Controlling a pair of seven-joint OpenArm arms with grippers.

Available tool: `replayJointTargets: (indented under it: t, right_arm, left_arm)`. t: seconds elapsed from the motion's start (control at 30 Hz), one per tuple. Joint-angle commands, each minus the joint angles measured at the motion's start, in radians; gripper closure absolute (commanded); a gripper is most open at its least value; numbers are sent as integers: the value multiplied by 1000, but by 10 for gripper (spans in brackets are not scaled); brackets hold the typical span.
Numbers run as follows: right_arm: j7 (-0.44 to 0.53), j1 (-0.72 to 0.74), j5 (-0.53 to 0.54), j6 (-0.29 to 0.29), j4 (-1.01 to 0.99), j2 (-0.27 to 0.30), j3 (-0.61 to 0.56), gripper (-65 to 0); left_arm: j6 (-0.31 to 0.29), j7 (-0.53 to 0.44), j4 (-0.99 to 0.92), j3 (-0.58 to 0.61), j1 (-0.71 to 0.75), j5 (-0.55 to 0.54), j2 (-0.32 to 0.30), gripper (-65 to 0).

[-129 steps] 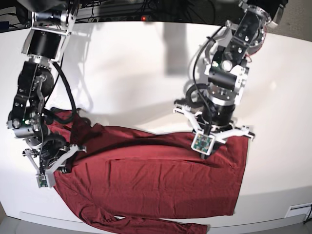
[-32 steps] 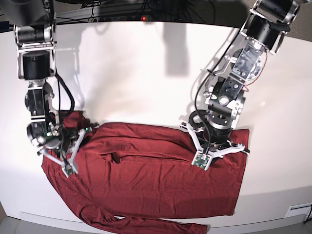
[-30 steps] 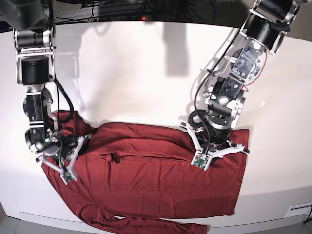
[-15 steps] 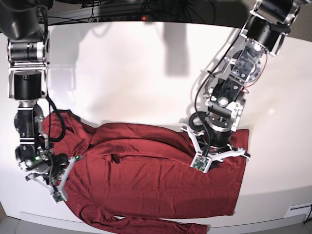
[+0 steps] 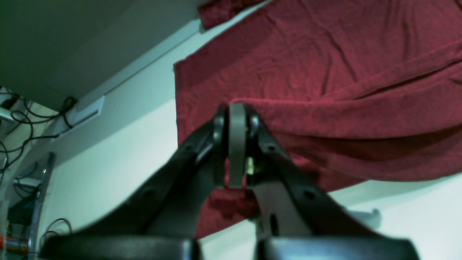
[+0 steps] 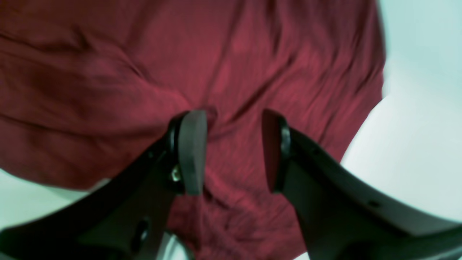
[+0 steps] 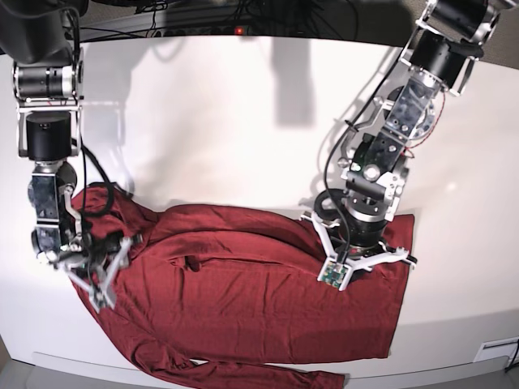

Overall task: Fold the T-shirt properly
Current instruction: 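Slide the right gripper along the shirt's side edge and regrasp it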

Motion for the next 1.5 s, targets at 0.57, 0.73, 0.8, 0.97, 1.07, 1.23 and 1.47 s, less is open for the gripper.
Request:
replayJointTargets:
  t: [0.57,0.73,0.8,0.97,1.07,1.23,1.47]
  right_arm:
    - [95,81,60,7,-108,0,6,-212]
    - [88,80,63,6,-109,-15,6,-192]
    - [82,78,50,4,-111,-29,6,-190]
    - [82,79,6,-21,-149,-64,6,-174]
    - [77,79,-1,-47,-151,-66,6,-78]
    - [77,97,-6,-46,-151,-59,6,0]
    - [37,164,-45,-45,-151,-44,6,0]
  left_arm:
    - [8,-27,15,-6,-24,13,0,0]
    - [8,-26,15,-6,-24,13,0,0]
    - [8,-23,15,-6,-24,13,0,0]
    - [8,-23,15,-6,-24,13,0,0]
    - [8,-23,15,-6,-24,13,0,0]
    - [8,-23,15,-6,-25,14,-1,0]
    - [8,-30,15,-6,-26,18,-1,0]
